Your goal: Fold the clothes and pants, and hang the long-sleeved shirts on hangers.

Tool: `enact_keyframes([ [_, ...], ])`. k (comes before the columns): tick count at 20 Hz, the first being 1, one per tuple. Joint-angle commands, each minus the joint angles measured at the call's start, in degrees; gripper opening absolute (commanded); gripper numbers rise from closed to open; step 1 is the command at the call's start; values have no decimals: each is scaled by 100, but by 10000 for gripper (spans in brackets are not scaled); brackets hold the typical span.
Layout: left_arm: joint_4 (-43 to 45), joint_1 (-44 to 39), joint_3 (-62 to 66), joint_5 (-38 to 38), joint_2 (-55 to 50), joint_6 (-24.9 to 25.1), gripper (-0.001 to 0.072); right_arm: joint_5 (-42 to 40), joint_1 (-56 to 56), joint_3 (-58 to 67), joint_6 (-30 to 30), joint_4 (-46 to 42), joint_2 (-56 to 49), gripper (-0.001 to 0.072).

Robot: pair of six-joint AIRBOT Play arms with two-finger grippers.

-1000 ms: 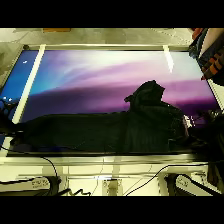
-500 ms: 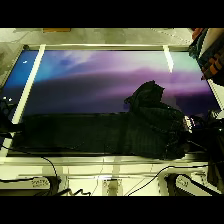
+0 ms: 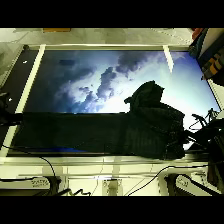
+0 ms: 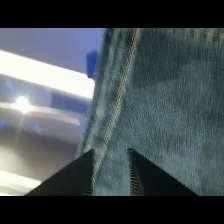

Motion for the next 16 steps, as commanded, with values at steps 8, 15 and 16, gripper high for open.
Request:
enact_keyframes([
  [8, -2922, -378, 903, 560, 715, 24, 237, -820, 4, 1661, 538, 870, 2, 343],
  [15, -5281, -2131, 896, 522, 590, 1681, 623, -3021, 280, 1714, -654, 2712, -107, 350],
  [16, -5281, -2474, 896, 697, 584, 1679, 623, -3270, 476, 1714, -660, 2702, -138, 351],
])
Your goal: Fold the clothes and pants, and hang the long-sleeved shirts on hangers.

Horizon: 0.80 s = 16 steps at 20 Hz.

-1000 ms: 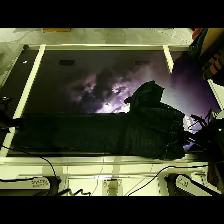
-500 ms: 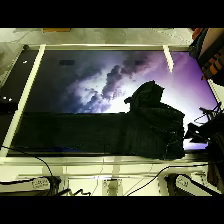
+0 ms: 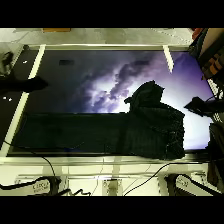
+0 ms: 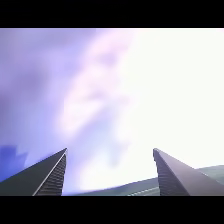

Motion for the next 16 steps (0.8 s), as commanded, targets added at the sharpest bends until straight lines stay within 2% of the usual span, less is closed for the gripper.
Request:
enact_keyframes([
  [1, -678, -1172, 13, 485, -39, 442, 623, -1174, 483, 42, -505, 544, -85, 354],
  [2, -671, -1547, 13, 745, -81, 442, 622, -1384, 688, 42, -540, 531, -111, 379],
  [3, -645, -1871, 13, 962, -129, 439, 623, -1615, 920, 42, -560, 525, -160, 508],
  [4, -608, -2159, 13, 1169, -181, 442, 623, -1897, 1191, 44, -557, 520, -243, 600],
  [7, -608, -2793, 13, 1652, -299, 442, 622, -2761, 1989, 170, -518, 511, -702, 599],
  [8, -608, -2914, 13, 1700, -319, 442, 623, -3005, 2214, 254, -315, 507, -955, 595],
  [10, -605, -3027, 11, 1692, -334, 442, 622, -3128, 2533, 566, -35, 511, -1572, 596],
  [13, -603, -3014, 11, 1692, -334, 442, 622, -3141, 2870, 1285, 7, 509, -2487, 599],
  [15, -584, -2997, 11, 1692, -334, 442, 622, -3121, 2935, 1849, 474, 319, -3040, 598],
  [16, -586, -2997, 11, 1692, -334, 442, 622, -3012, 2935, 2096, 962, 105, -3287, 595],
])
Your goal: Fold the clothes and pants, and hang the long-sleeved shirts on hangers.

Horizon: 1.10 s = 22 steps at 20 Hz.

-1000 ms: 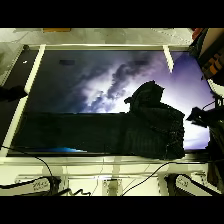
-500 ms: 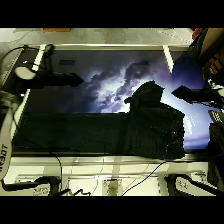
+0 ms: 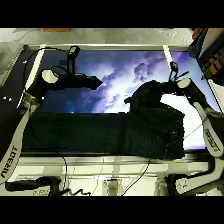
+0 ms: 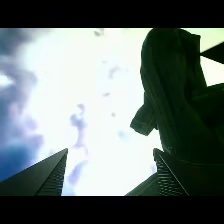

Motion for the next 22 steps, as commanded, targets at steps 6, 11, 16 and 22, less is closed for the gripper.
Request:
enact_keyframes([
  [6, 4, -46, 4, 61, -157, 4, 621, 1093, 570, 1414, 164, -345, -1056, 588],
  [11, -17, -367, 11, 160, -874, -1394, 618, 1266, 837, 1543, 162, -382, -1010, 588],
  [16, -898, -1069, 188, 688, -1692, -1460, 619, 1679, 354, 1543, 162, -680, -688, 588],
  [22, -787, -1456, 1733, 728, -3121, -2328, 619, 2476, -396, 1543, 160, -675, -254, 588],
])
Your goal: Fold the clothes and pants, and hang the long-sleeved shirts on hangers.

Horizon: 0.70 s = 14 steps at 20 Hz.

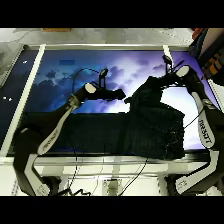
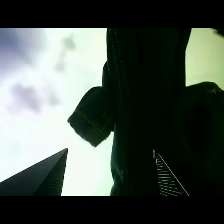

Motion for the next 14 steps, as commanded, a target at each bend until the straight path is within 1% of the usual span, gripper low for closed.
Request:
enact_keyframes([
  [1, 44, -136, 828, -57, -822, -638, 619, 579, -374, 7, -9, -31, 221, 588],
  [3, 42, -164, 1143, -291, -1088, -662, 618, 717, -485, 7, -9, -35, 295, 588],
  [6, 42, -214, 1305, -184, -1307, -664, 596, 726, -531, 7, -11, -46, 387, 588],
  [8, 42, -212, 1318, -184, -1419, -793, 596, 726, -531, 7, -11, -42, 431, 588],
  [9, 15, -229, 1318, -184, -1458, -789, 583, 721, -531, 7, -13, -52, 450, 588],
  [10, 20, -256, 1318, -175, -1475, -782, 536, 715, -531, 7, -17, -57, 461, 588],
  [12, 20, -326, 1318, 92, -1478, -761, 401, 704, -533, 7, -33, -168, 466, 588],
  [13, -22, -361, 1322, 304, -1478, -763, 263, 708, -535, 7, -31, -280, 463, 588],
  [14, -17, -393, 1338, 511, -1478, -761, 71, 721, -535, 7, -31, -413, 466, 588],
])
